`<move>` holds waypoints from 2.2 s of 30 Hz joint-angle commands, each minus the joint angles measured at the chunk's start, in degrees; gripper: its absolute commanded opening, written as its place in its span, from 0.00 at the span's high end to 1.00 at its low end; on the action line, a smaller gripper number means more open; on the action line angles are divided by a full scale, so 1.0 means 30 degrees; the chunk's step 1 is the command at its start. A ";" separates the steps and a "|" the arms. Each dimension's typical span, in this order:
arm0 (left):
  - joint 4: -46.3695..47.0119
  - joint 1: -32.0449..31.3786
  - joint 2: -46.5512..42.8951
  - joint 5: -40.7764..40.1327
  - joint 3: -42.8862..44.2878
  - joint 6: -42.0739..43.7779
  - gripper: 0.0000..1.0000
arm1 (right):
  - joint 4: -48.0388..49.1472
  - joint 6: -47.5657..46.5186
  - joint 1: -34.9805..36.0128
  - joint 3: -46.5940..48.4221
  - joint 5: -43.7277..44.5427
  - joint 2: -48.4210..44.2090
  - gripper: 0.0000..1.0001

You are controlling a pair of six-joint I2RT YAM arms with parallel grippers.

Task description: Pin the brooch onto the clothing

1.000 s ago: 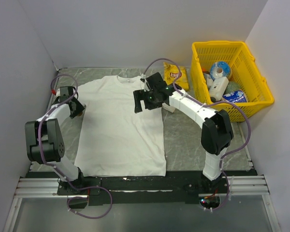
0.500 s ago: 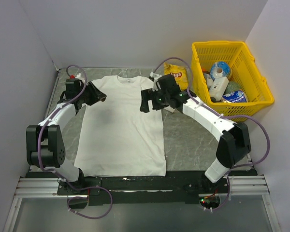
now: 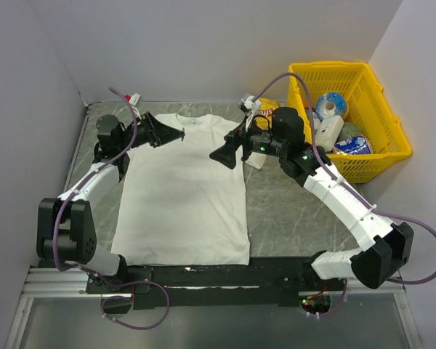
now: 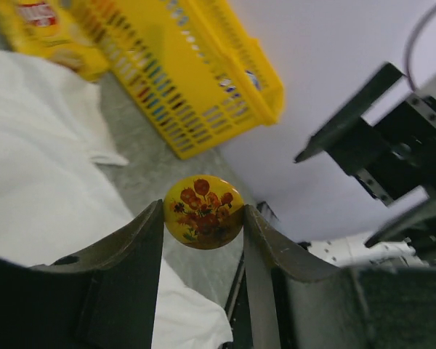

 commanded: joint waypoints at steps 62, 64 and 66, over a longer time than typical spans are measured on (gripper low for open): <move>2.4454 -0.4597 0.1793 0.7329 0.2189 -1.7484 0.74 | 1.1014 0.3411 -0.1332 0.2602 -1.6941 0.5006 0.40; 2.4925 -0.4597 0.1882 0.7212 0.2248 -1.7926 0.74 | 1.0517 0.3002 -0.1333 0.2661 -1.6795 0.5036 0.44; 2.5628 -0.4597 0.2057 0.7183 0.2395 -1.8512 0.74 | 1.0310 0.2913 -0.1303 0.2603 -1.6795 0.5007 0.48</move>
